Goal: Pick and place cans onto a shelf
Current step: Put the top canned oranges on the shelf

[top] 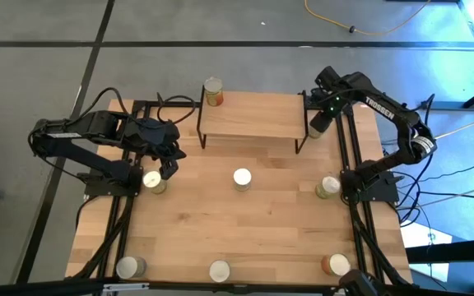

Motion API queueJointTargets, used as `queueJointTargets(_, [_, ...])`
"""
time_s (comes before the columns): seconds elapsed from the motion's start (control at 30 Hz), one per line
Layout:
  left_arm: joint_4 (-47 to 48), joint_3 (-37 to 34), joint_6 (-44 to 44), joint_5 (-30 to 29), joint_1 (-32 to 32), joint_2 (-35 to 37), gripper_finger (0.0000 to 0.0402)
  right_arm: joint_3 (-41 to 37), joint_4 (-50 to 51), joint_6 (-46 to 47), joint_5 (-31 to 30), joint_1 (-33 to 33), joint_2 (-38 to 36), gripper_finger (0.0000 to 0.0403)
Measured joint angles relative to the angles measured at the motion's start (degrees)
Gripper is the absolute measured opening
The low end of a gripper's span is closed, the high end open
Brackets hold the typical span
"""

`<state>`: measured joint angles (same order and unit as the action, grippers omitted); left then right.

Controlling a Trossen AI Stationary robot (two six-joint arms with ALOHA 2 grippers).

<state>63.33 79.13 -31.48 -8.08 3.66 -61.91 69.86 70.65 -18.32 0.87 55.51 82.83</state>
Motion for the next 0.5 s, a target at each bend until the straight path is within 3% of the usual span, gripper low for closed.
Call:
queueJointTargets(0.3, [0.0,0.0,0.0,-0.9,0.0,0.0,0.0000,-2.8,0.8,-10.6,0.9,0.0,0.0,0.0097])
queueJointTargets(0.5, [0.0,0.0,0.0,-1.5,0.0,0.0,0.0000,-7.3,-3.9,-10.9,1.6,0.0,0.0,0.0097])
